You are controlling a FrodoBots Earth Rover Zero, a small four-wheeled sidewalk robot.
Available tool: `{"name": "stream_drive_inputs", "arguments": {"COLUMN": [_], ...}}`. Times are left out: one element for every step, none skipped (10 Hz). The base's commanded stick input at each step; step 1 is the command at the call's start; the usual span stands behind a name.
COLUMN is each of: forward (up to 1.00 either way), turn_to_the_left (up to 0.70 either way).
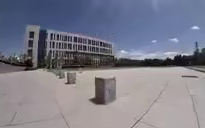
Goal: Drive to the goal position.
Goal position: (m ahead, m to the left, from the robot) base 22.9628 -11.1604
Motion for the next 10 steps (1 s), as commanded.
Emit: {"name": "stream_drive_inputs", "arguments": {"forward": [0.61, 0.48, 0.43, 0.43, 0.44, 0.44, 0.44, 0.44, 0.43, 0.43], "turn_to_the_left": [-0.29, -0.28, -0.24, -0.24, -0.24, -0.24, -0.24, -0.23, -0.23, -0.23]}}
